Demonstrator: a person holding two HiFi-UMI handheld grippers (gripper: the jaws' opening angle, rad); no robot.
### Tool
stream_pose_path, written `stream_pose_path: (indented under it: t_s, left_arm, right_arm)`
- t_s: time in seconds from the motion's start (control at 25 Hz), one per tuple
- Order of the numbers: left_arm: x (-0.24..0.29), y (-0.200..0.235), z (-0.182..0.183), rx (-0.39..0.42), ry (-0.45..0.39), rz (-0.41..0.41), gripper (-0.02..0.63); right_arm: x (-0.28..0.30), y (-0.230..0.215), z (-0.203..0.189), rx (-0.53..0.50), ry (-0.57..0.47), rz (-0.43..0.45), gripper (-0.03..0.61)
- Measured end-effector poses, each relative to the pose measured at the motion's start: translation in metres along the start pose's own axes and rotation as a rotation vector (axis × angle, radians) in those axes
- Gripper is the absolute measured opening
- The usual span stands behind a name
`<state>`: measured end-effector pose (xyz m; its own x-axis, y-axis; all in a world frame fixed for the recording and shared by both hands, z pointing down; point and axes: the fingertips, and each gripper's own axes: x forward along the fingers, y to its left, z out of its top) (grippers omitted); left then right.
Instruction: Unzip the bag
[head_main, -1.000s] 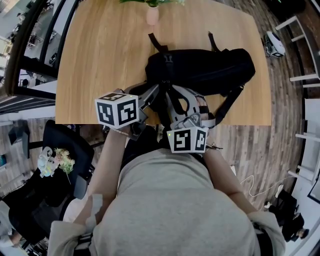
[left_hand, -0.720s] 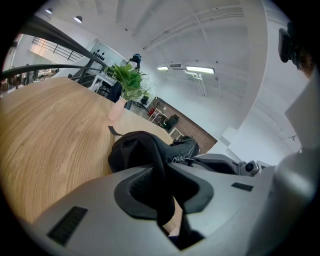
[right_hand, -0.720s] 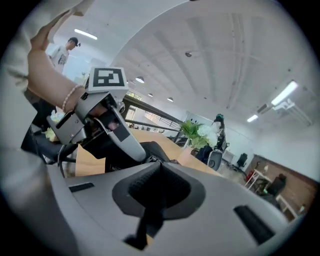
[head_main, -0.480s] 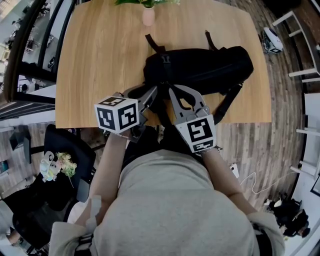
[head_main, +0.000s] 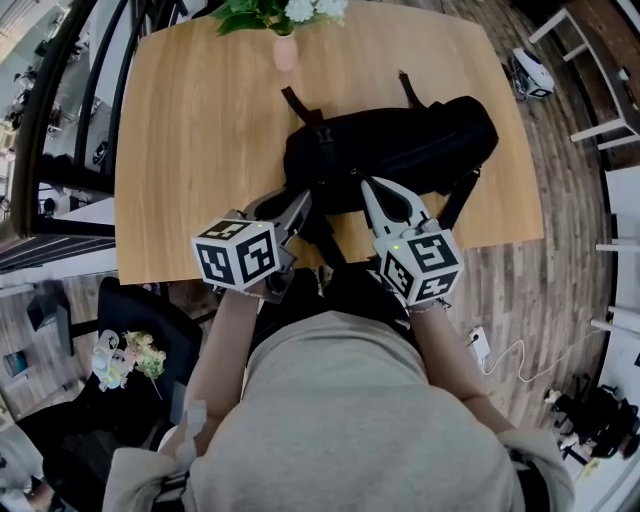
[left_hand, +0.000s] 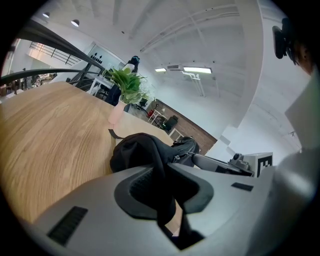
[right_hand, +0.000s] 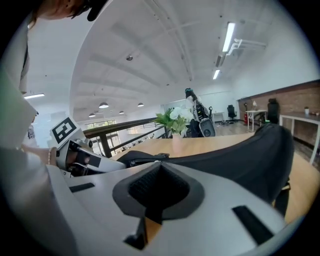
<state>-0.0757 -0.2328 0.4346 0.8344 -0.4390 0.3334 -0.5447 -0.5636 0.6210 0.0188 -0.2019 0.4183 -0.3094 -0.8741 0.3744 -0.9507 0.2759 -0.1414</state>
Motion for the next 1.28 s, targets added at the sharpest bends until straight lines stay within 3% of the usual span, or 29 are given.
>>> stream_pose_path:
  t_s: [0.44, 0.88, 1.28]
  left_arm:
    - [-0.001, 0.007, 0.002, -0.007, -0.035, 0.044, 0.072]
    - [-0.003, 0.015, 0.001, -0.042, -0.145, 0.244, 0.072]
    - [-0.006, 0.012, 0.0, -0.063, -0.253, 0.399, 0.074]
  right_arm:
    - [-0.015, -0.053, 0.009, 0.027, -0.043, -0.078, 0.009]
    - [-0.029, -0.105, 0.013, 0.003, -0.023, 0.023, 0.009]
    - [-0.032, -0.115, 0.019, -0.076, -0.011, 0.126, 0.009]
